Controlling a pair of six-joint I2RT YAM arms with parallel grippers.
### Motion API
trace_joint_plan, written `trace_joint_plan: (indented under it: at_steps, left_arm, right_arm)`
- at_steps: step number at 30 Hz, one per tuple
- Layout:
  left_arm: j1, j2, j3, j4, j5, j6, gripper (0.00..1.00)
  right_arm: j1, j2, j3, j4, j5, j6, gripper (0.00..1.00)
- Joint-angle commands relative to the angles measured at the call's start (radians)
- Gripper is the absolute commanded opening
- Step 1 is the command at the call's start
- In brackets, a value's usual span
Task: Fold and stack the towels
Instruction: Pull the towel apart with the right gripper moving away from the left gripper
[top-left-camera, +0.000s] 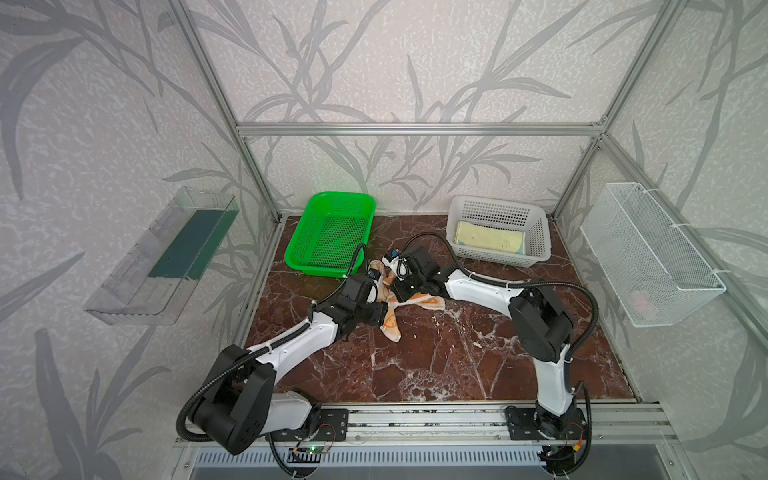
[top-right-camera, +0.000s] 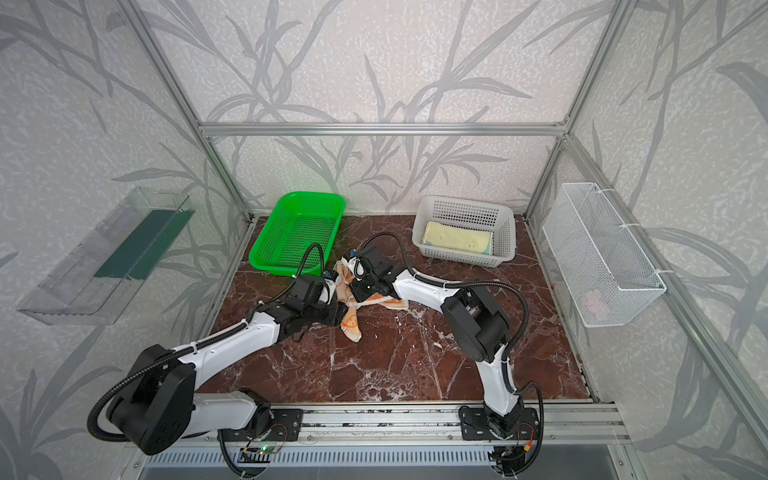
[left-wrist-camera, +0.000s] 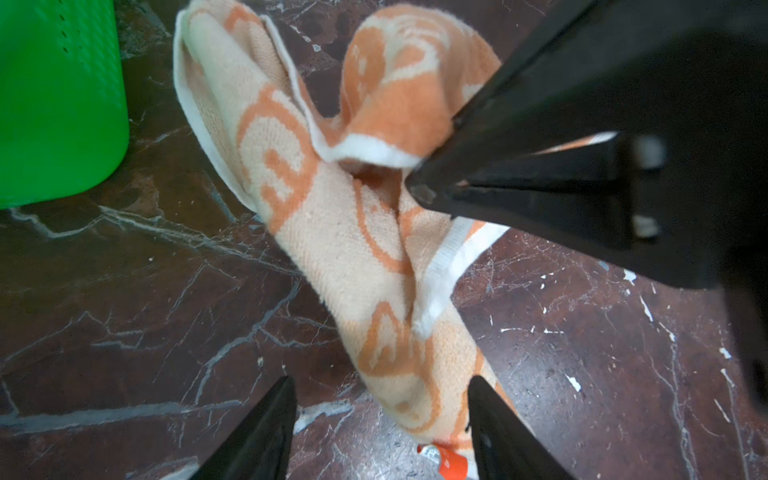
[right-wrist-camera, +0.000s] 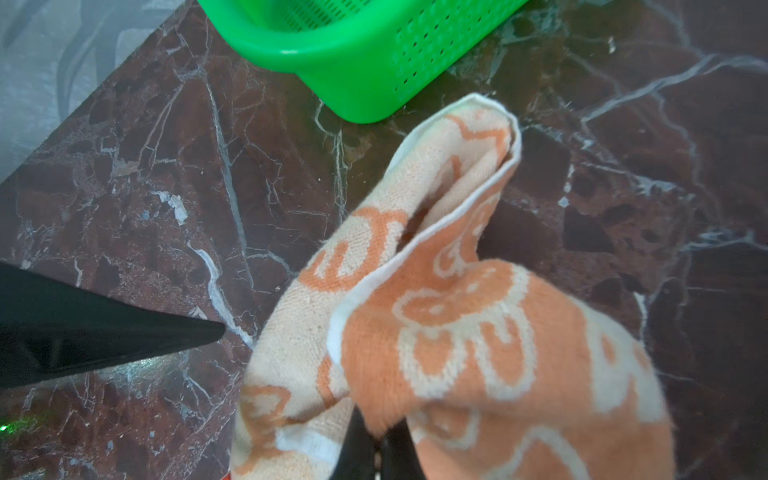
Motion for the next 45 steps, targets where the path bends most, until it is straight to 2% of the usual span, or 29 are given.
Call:
trace_joint_plan:
  at_steps: [1, 3, 5, 9, 12, 20, 24, 28, 30, 33, 45]
  left_arm:
    - [-0.003, -0.036, -0.011, 0.048, -0.044, 0.037, 0.66]
    - [-0.002, -0.037, -0.014, 0.059, -0.049, 0.035, 0.66]
    - [-0.003, -0.037, -0.011, 0.058, -0.054, 0.034, 0.66]
    - [-0.003, -0.035, -0.007, 0.056, -0.056, 0.046, 0.66]
    - [-0.002, -0.033, -0.004, 0.061, -0.041, 0.067, 0.66]
    - [-0.003, -0.047, 0.051, 0.017, -0.029, 0.126, 0.67]
    - [-0.006, -0.058, 0.059, 0.031, -0.032, 0.129, 0.67]
    - [-0.008, -0.059, 0.073, 0.037, -0.057, 0.143, 0.67]
    - [-0.007, -0.058, 0.083, 0.035, -0.078, 0.149, 0.67]
    - [-0.008, -0.061, 0.089, 0.037, -0.100, 0.149, 0.67]
    - [-0.007, -0.093, 0.054, 0.049, -0.116, 0.132, 0.67]
  right_arm:
    - [-0.004, 0.038, 0.062, -0.042, -0.038, 0.001, 0.05]
    - [-0.005, 0.047, 0.075, -0.041, -0.044, -0.004, 0.10]
    - [-0.007, 0.039, 0.070, -0.037, -0.038, -0.021, 0.19]
    - [-0.016, -0.024, -0.004, 0.017, -0.005, -0.075, 0.46]
    - [-0.025, -0.084, -0.082, 0.070, 0.005, -0.131, 0.54]
    - [-0.040, -0.265, -0.327, 0.237, 0.046, -0.345, 0.57]
    - [-0.040, -0.317, -0.433, 0.300, 0.071, -0.524, 0.56]
    - [-0.016, -0.325, -0.543, 0.401, 0.085, -0.761, 0.55]
    - [-0.005, -0.309, -0.581, 0.471, 0.127, -0.825, 0.55]
    - [0.010, -0.273, -0.587, 0.522, 0.176, -0.856, 0.55]
    - [0.040, -0.138, -0.534, 0.601, 0.238, -0.962, 0.52]
